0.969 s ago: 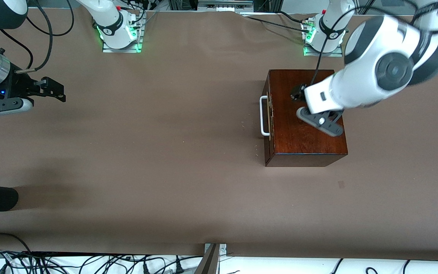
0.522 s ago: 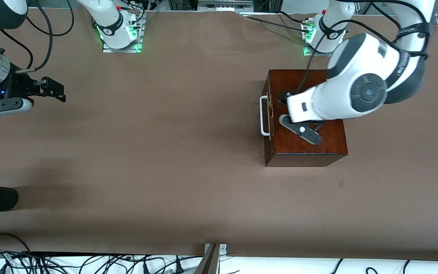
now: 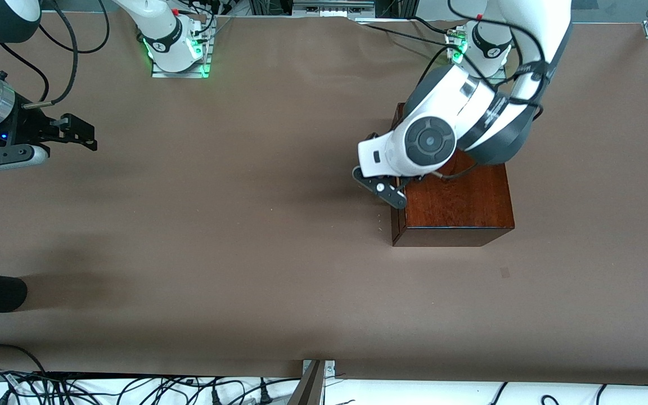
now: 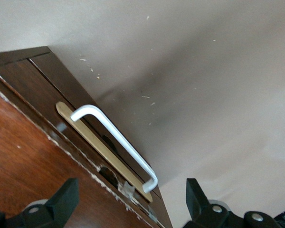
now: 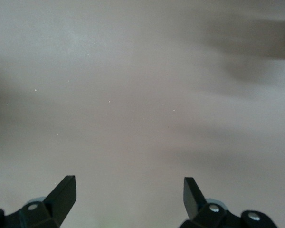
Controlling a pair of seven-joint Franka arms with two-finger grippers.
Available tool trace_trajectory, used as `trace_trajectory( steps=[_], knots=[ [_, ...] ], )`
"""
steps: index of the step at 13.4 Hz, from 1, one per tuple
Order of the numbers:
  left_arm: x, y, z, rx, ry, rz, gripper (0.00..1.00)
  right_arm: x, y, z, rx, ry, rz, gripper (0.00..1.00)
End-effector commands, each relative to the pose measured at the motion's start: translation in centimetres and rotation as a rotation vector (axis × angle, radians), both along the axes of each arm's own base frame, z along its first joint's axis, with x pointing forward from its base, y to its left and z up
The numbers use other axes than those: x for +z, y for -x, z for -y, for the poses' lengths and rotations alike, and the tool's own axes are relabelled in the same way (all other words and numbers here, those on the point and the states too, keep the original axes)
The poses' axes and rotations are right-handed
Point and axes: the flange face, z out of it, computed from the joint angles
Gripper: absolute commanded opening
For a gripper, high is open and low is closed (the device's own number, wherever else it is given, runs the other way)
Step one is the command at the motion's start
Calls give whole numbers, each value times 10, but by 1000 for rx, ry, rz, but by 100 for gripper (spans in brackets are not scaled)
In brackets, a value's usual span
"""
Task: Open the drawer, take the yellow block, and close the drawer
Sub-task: 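Move the left gripper over the box to the white drawer handle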
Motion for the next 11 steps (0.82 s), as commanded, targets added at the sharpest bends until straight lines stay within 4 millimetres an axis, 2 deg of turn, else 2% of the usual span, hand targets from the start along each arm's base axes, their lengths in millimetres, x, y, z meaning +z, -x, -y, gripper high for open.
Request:
trace_trajectory(
  steps=[1, 2, 4, 6, 8, 9, 11],
  knots=[
    [8, -5, 8, -12, -14, 29, 100, 6, 0, 0, -5, 12, 2, 100],
    [8, -6, 4, -9, -17, 24, 100, 6, -1, 0, -5, 12, 0, 100],
    [9, -2, 8, -8, -8, 6, 100, 6, 0, 1, -5, 13, 2, 100],
    [5, 18, 35, 26, -64, 3, 100, 6, 0, 1, -5, 13, 2, 100],
    [-2, 25, 43, 56, -127, 20, 100, 6, 0, 1, -5, 13, 2, 100],
    [-3, 26, 42, 74, -147, 12, 100, 6, 0, 1, -5, 13, 2, 100],
    [-5, 17, 25, 89, -151, -6, 100, 6, 0, 1, -5, 13, 2, 100]
  ],
)
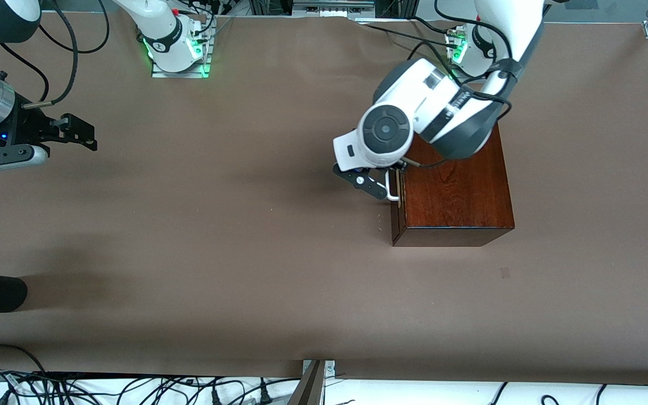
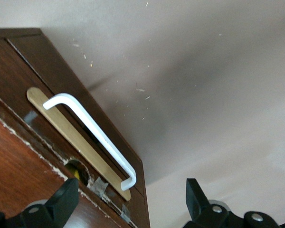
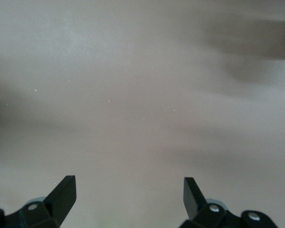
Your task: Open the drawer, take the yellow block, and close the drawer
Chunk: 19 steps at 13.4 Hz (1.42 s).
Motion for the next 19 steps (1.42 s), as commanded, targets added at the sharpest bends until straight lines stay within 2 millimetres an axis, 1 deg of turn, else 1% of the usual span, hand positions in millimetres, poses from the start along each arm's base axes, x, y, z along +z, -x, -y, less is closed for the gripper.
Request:
trace_trajectory(
  steps=[1, 2, 3, 4, 6, 7, 8, 9, 10, 11, 12, 14, 15, 16, 18, 19],
  knots=[
    [-17, -13, -16, 22, -48, -19, 100, 5, -1, 1, -5, 13, 0, 100],
    [-33, -17, -22, 14, -84, -25, 100, 6, 0, 1, -5, 13, 2, 100],
    [-39, -18, -23, -10, -117, -6, 100, 6, 0, 1, -5, 13, 2, 100],
    [-38, -17, -20, -22, -119, 5, 100, 6, 0, 1, -5, 13, 2, 100],
    [-35, -10, -9, 26, -124, 8, 100, 5, -1, 1, -5, 13, 0, 100],
    [-36, -1, 3, 71, -151, 19, 100, 6, 0, 0, -5, 12, 2, 100],
    [-37, 3, 8, 125, -176, 29, 100, 5, -1, 0, -7, 9, 0, 100],
    [-41, 13, 20, 180, -212, 42, 100, 6, 0, -1, -5, 9, 2, 100],
    [-46, 17, 22, 229, -235, 50, 100, 5, -1, -2, -4, 7, 0, 100],
    [-53, 18, 23, 256, -247, 57, 100, 7, 0, -2, -4, 7, 3, 100],
    [-54, 18, 21, 258, -253, 61, 100, 7, 0, -2, -2, 7, 3, 100],
    [-70, 21, 17, 245, -285, 62, 100, 8, 0, -3, -1, 4, 4, 100],
    [-77, 23, 15, 232, -303, 80, 100, 13, -1, -5, -2, 3, 15, 100],
    [-79, 22, 14, 225, -312, 93, 100, 17, -2, -4, -1, 1, 20, 100],
    [-85, 22, 16, 226, -300, 105, 100, 17, -2, -4, 0, 0, 20, 100],
    [-94, 24, 15, 223, -298, 105, 100, 17, -2, -4, 1, 0, 18, 100]
  ],
)
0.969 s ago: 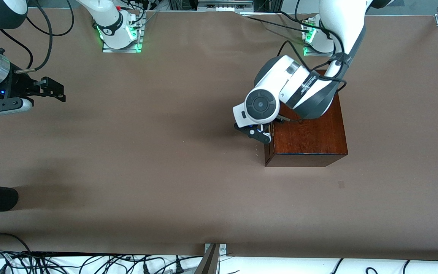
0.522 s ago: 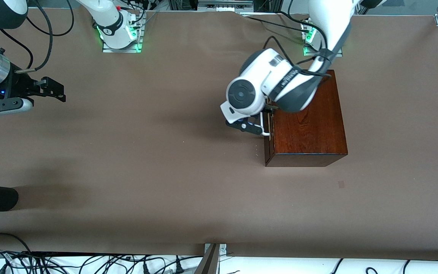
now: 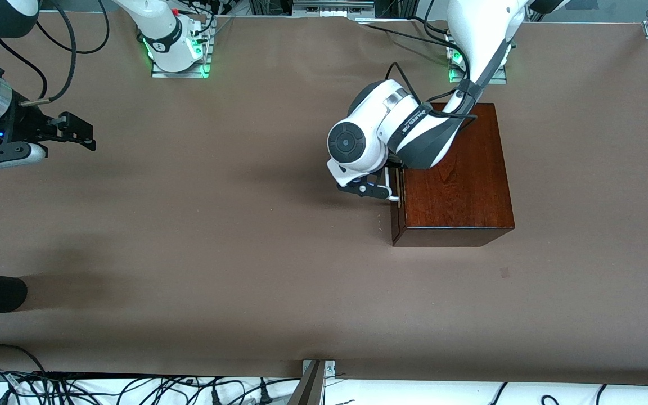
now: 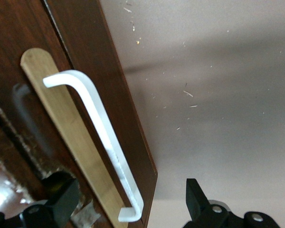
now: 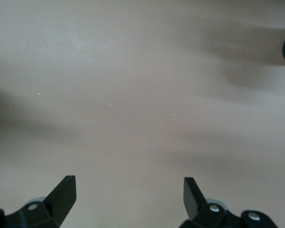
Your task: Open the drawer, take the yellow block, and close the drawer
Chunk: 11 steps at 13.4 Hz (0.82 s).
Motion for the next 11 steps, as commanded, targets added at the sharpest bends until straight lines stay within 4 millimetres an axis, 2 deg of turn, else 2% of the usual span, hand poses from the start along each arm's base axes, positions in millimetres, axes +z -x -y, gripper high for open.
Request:
trace_trajectory(
  steps=[1, 4, 8, 11],
  knots=[
    [-13, 5, 0, -9, -11, 30, 100, 6, 0, -2, -4, 2, -5, 100],
    [-15, 6, 0, -10, -8, 33, 100, 6, -1, -2, -5, 2, -3, 100],
    [-31, 10, 1, -13, 7, 41, 100, 7, -1, -2, -4, 1, -2, 100],
    [-31, 13, 7, 2, 7, 55, 100, 7, -1, -2, -5, 1, -2, 100]
  ],
)
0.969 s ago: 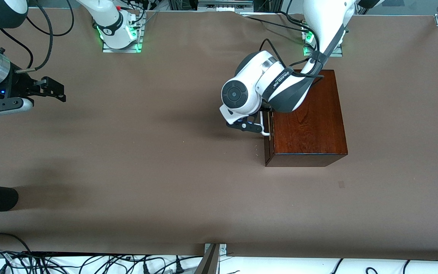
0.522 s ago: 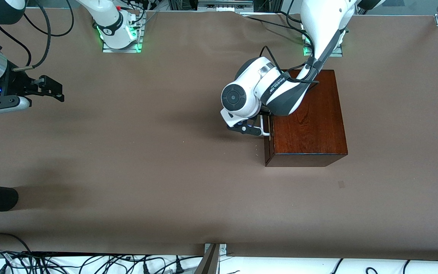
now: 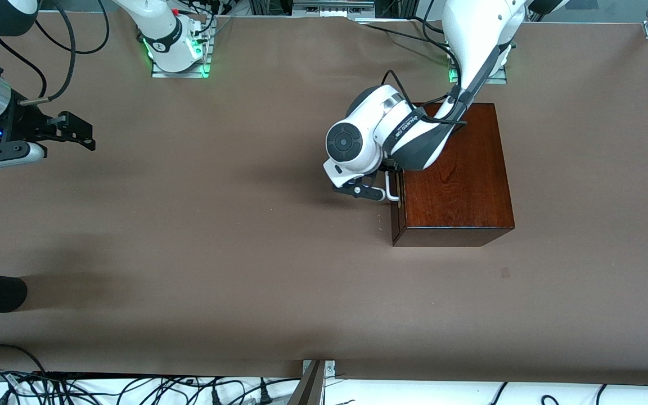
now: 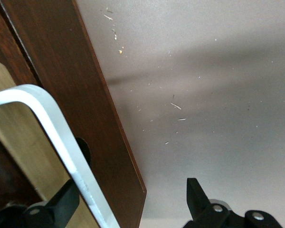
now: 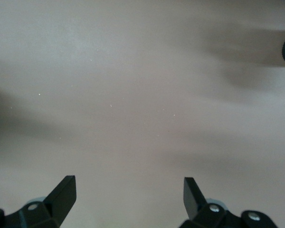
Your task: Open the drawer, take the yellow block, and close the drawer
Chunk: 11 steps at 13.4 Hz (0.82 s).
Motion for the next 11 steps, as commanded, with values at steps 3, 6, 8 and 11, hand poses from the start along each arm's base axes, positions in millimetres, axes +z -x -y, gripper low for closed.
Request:
trace_trajectory(
  steps=[3, 6, 8, 11],
  knots=[
    [-16, 4, 0, 7, -24, 13, 100, 6, -1, -1, -5, 2, -2, 100],
    [-8, 6, 9, 23, -7, 25, 100, 6, -1, -1, -5, 2, -2, 100],
    [-5, 9, 20, 36, 22, 44, 100, 6, -1, -1, -5, 2, -2, 100],
    [-3, 14, 45, 44, 114, 89, 100, 6, -1, -1, -5, 3, -2, 100]
  ],
)
